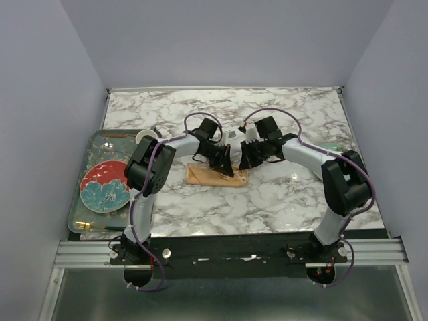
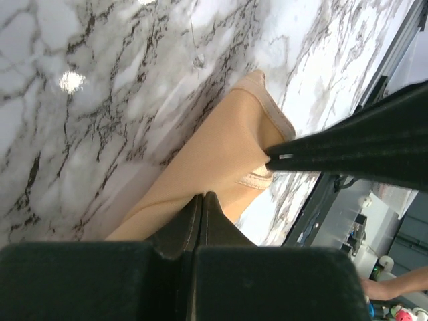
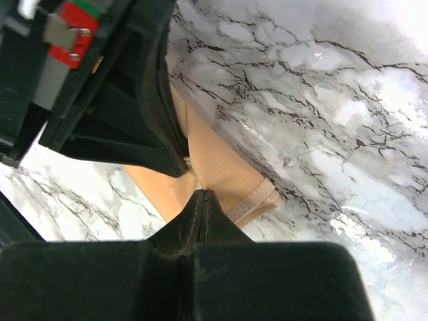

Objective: Fold the napkin into a case and place the utensils inside
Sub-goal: Stuff the top corner of the smaller-rectangle-folded napkin into the folded napkin.

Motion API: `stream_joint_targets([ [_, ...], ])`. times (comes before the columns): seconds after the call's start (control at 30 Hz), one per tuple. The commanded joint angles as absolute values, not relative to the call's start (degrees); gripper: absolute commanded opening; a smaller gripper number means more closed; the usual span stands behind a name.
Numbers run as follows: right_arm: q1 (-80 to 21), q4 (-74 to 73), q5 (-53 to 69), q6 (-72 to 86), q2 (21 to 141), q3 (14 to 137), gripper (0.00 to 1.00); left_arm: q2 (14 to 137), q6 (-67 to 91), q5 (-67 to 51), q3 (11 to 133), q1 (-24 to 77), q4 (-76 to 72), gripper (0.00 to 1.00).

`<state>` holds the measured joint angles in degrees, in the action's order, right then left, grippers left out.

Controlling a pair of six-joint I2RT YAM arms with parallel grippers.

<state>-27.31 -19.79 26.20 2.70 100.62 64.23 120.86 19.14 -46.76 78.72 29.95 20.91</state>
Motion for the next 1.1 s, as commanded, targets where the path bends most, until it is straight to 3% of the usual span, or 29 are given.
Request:
stream_joint_targets([
  [0.0,-27.07,-20.39,25.14,3.43,101.69,64.16,0.01,114.88,20.12,-47.38,75.24,29.62,15.03,0.00],
  [0.7,-26.81,-20.74,24.44,4.83,102.30,65.13,0.01,123.23,21.71,-41.84,81.48,29.36,19.25,0.01],
  [0.77,-26.28,-20.92,24.26,5.18,103.00,65.04,0.01,121.91,21.45,-42.18,81.30,29.01,17.42,0.07],
  [0.9,-24.96,-21.53,24.52,6.06,103.36,64.34,0.01,117.61,21.88,-45.96,79.46,28.04,11.53,0.36],
  [1.0,-24.79,-21.53,24.96,6.68,102.83,63.37,0.01,111.81,25.12,-45.79,75.96,26.90,4.61,0.47],
  [1.07,-24.87,-21.62,25.40,7.21,102.48,63.11,0.01,108.13,27.24,-45.44,74.01,26.19,2.03,0.49],
])
